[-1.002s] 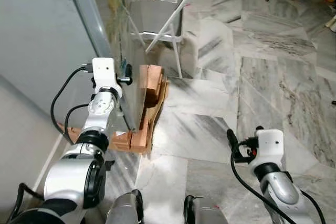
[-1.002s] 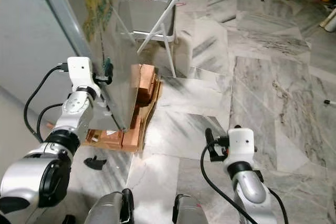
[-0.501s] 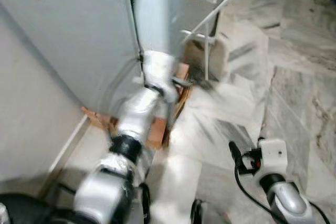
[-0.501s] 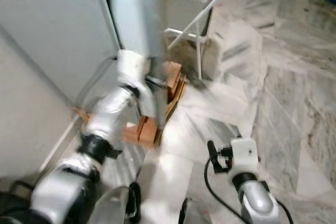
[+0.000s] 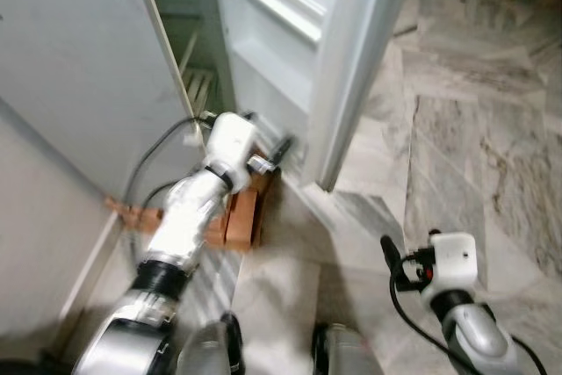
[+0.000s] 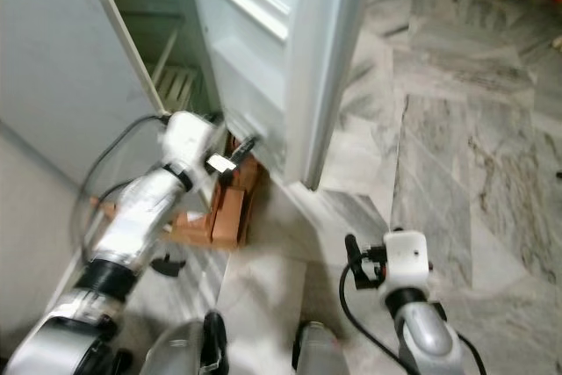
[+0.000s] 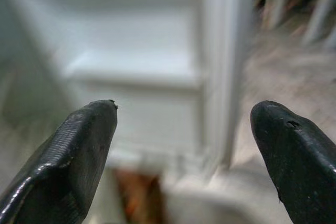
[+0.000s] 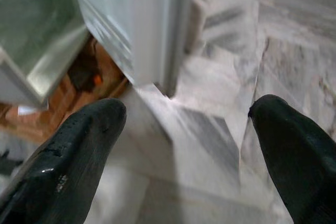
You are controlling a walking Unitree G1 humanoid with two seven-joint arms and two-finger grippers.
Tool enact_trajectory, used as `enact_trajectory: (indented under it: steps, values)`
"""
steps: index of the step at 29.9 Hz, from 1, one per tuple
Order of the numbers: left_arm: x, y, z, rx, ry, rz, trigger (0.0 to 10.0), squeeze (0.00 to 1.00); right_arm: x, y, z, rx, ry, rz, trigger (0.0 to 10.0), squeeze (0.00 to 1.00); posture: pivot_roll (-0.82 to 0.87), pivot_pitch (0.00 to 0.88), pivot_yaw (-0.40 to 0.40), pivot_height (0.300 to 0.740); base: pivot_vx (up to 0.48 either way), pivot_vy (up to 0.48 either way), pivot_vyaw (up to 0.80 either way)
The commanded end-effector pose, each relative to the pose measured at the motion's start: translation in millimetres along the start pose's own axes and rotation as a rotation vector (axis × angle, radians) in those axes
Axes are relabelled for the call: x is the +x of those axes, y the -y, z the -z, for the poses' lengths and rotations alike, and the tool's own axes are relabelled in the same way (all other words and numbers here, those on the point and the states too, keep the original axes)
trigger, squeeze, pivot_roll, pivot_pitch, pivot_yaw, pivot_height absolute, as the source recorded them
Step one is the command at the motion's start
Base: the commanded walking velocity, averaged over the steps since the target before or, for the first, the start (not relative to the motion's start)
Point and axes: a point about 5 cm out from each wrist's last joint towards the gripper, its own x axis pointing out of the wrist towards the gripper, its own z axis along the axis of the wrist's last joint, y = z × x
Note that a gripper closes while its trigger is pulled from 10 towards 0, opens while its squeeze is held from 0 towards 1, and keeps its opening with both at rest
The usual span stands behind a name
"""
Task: Restocking fridge
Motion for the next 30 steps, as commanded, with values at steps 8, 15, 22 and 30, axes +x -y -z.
enact_trajectory:
  steps: [8,15,22,30]
  values:
    - [-32.7,15.5,16.3,-0.005,-0.044,-0.139,10.0,0.00,9.7,1.3,-4.1,-0.024,0.032,0.033,10.0,0.00,-0.01,0.164,0.036,0.740,0.187,-0.399,0.00]
    - [-41.0,19.5,16.8,-0.053,-0.073,-0.204,10.0,0.00,22.3,-3.7,-14.2,-0.009,0.072,0.035,10.0,0.00,-0.01,0.161,0.028,0.740,0.337,-0.338,0.00]
    - [-43.5,26.4,19.7,-0.064,-0.084,-0.174,10.0,0.00,25.5,-9.5,-13.6,-0.005,0.080,0.020,10.0,0.00,-0.01,0.154,0.022,0.740,0.358,-0.316,0.00]
    - [-40.2,35.5,27.7,-0.089,-0.105,-0.161,10.0,0.00,27.2,-4.3,-8.4,0.033,0.067,0.065,10.0,0.00,-0.04,0.122,0.022,0.740,0.385,-0.281,0.00]
